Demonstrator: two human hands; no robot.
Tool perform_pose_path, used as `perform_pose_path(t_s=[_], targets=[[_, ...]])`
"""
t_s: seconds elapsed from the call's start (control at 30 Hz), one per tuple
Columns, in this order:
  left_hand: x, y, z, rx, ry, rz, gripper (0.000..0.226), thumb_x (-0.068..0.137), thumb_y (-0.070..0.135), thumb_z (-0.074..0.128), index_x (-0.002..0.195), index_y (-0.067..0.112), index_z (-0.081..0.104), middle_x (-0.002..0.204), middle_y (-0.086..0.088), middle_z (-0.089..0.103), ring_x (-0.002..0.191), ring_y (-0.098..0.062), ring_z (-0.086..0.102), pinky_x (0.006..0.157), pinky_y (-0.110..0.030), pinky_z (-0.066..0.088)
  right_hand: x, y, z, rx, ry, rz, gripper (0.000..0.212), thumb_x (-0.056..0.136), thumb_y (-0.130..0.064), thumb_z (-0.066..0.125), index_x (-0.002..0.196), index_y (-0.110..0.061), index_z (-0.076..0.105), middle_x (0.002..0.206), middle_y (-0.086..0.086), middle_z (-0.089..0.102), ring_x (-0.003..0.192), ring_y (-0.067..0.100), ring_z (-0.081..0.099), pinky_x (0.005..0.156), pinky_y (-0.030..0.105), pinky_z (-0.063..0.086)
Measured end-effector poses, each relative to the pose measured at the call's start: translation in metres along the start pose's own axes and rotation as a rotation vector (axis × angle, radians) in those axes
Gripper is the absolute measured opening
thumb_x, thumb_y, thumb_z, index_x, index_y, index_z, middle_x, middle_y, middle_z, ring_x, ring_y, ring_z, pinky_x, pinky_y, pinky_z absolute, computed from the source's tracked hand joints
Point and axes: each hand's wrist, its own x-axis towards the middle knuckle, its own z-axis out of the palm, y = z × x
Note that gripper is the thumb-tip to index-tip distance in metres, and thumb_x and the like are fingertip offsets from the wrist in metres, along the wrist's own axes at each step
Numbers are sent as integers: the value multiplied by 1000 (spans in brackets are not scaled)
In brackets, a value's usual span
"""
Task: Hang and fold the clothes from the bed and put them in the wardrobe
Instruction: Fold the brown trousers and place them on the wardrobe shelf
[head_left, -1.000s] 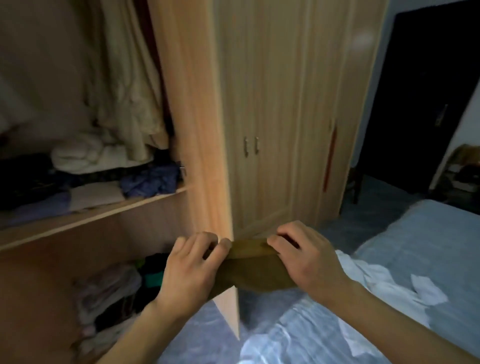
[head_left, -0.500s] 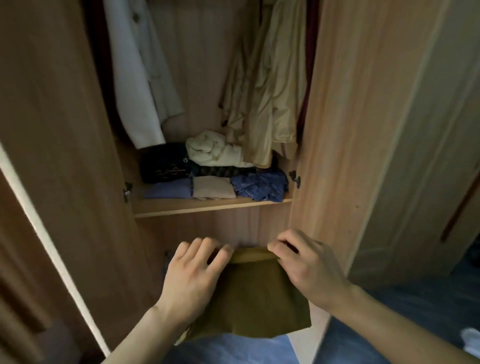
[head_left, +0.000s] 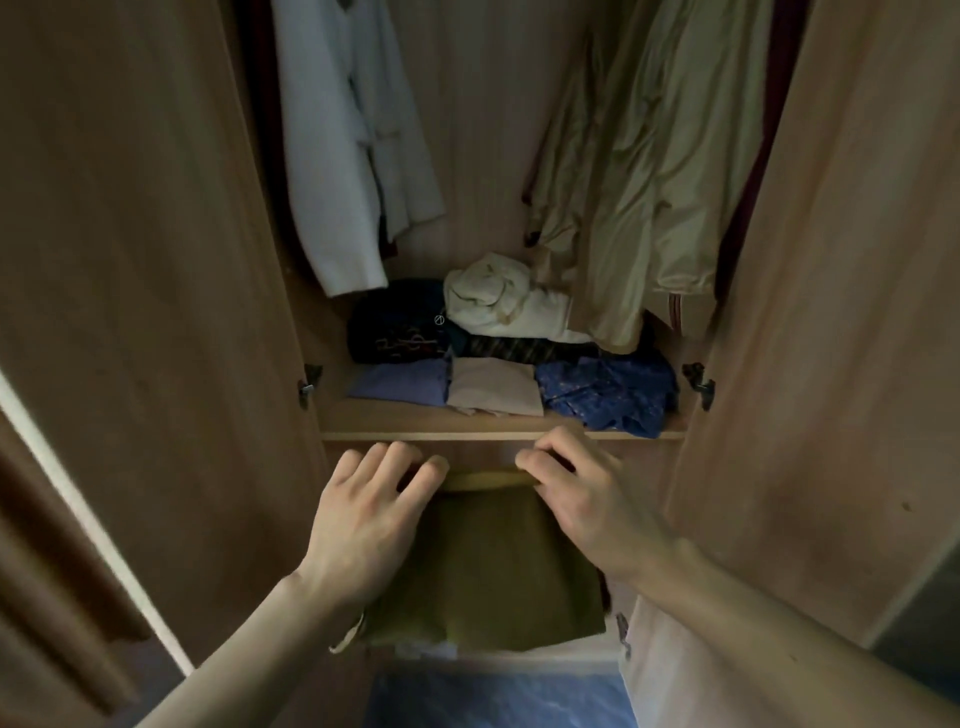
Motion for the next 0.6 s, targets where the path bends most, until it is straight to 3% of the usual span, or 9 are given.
perform_pose_path(t_s=[0.17, 0.27, 0.6], targets=[[52, -2, 42, 54, 31, -48, 19, 95, 14, 46, 108, 12, 60, 95, -10, 55, 77, -29, 53, 65, -39, 36, 28, 64, 7, -16, 73, -26, 17, 95, -17, 56, 112, -20, 55, 97, 2, 56, 77, 19, 59, 47, 31, 49], [78, -6, 63, 56, 62, -60, 17, 92, 9, 46, 106, 13, 55, 92, -10, 54, 75, -29, 51, 65, -38, 34, 46, 95, 15, -15, 74, -38, 19, 91, -15, 57, 110, -17, 60, 97, 3, 57, 79, 20, 60, 42, 35, 48], [129, -40, 141, 44, 88, -81, 18, 95, 8, 44, 110, 12, 54, 91, -12, 56, 74, -30, 52, 66, -39, 32, 88, 172, 66, -6, 81, -72, 18, 93, -12, 59, 110, -11, 66, 98, 6, 59, 84, 20, 59, 47, 35, 51]])
